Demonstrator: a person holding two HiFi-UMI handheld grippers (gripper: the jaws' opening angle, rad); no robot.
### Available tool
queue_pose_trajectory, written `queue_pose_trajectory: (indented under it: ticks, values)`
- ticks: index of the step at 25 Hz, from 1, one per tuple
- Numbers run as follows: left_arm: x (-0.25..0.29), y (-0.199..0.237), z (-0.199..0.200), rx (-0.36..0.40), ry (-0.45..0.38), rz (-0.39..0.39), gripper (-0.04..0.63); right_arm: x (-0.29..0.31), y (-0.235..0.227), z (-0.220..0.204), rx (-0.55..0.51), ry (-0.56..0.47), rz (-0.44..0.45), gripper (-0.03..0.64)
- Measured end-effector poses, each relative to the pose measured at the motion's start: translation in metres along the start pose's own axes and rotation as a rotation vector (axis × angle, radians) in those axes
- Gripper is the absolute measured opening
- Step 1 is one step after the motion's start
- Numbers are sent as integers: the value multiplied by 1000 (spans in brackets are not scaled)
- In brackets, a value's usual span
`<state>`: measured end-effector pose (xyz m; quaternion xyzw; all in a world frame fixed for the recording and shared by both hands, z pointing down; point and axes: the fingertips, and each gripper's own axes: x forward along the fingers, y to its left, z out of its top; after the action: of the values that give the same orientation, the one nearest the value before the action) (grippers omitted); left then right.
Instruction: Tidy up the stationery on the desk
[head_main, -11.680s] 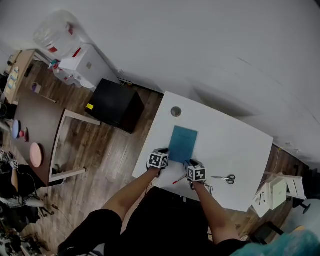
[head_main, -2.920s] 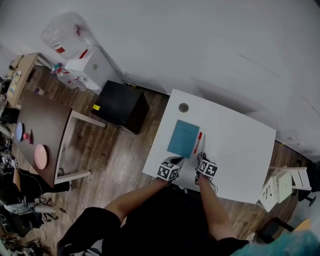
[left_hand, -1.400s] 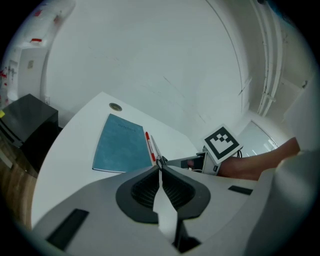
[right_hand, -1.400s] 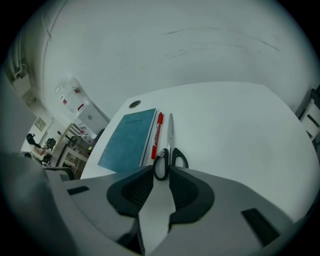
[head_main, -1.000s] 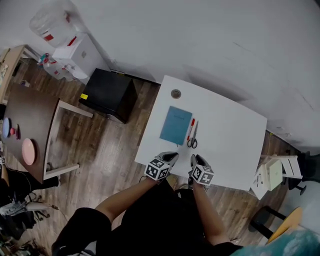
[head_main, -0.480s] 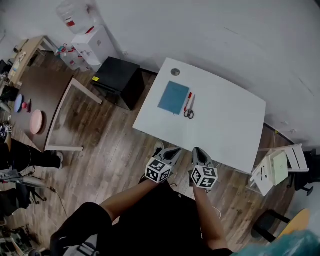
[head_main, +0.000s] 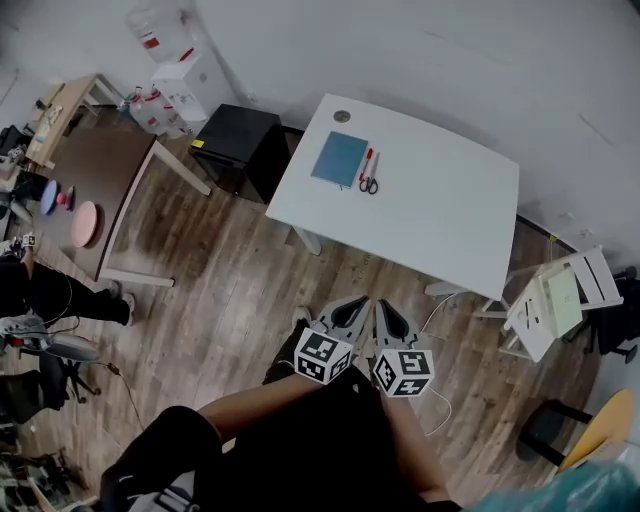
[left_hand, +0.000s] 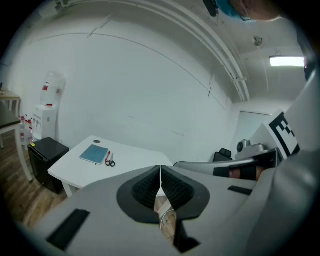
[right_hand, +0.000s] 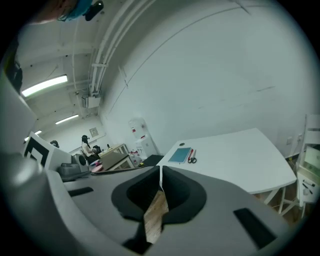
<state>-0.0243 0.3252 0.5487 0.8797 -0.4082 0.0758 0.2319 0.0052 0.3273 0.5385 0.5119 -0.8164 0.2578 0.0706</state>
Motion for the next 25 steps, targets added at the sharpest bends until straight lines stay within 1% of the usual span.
queue_pose_trajectory:
  ticks: [2, 6, 10, 12, 14, 16, 20, 25]
  values:
    - [-12, -10, 9, 9, -33, 7, 18, -20, 9, 13, -50, -68, -20, 40]
    - [-20, -27, 31, 99, -104, 12, 18, -45, 12, 33, -142, -149, -83, 40]
    - [-34, -47, 49, 126, -174, 6, 18, -67, 17, 49, -206, -229, -147, 40]
    - [-39, -58, 56, 157, -201, 1, 18, -75, 15, 57, -213, -265, -166, 39]
    - [-44, -65, 62, 213, -225, 3, 18, -81, 16, 60, -227, -277, -166, 40]
    - [-49, -69, 66, 237, -246, 8, 18, -86, 19, 61, -255, -280, -169, 40]
    - [-52, -77, 69, 246, -264, 9, 18, -94, 27, 69, -307, -316, -185, 38]
    - [-53, -81, 82, 249, -279, 7, 18, -99, 33, 77, -382, -313, -212, 38]
